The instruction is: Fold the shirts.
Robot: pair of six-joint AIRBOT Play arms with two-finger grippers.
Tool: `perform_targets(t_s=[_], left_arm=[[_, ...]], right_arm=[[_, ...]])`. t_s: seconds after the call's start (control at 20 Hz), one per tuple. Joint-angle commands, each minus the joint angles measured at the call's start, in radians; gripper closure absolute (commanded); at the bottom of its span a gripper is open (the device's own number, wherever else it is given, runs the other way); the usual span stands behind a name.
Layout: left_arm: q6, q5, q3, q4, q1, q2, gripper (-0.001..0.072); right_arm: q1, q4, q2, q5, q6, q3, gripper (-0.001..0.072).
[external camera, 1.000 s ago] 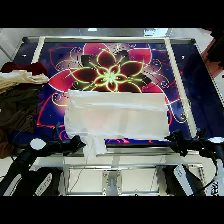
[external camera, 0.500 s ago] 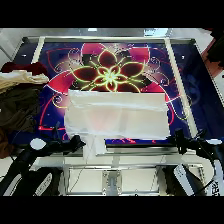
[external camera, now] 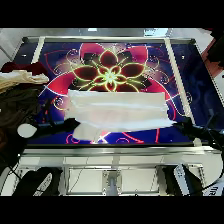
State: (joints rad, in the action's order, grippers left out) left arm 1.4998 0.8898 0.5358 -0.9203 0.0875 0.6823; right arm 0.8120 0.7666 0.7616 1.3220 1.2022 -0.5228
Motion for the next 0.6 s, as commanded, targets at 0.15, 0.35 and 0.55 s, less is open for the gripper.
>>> perform_targets(t_s=[0.15,0.35,0.55], left_arm=[[0.066,-0.068,0.312,-0.301,0.008,0.131,0.0692],[0.035,-0.167,0.488,-0.344,0.05,0.45,0.0692],[0.036,-0.175,0.65,-0.369,0.05,0.729,0.0691]], right_arm=[[-0.164,0.064,-0.039,-0.139,0.018,-0.215,0.0691],[-0.465,0.196,0.208,-0.389,0.118,-0.296,0.0691],[-0.575,0.25,0.523,-0.554,0.185,-0.44,0.069]])
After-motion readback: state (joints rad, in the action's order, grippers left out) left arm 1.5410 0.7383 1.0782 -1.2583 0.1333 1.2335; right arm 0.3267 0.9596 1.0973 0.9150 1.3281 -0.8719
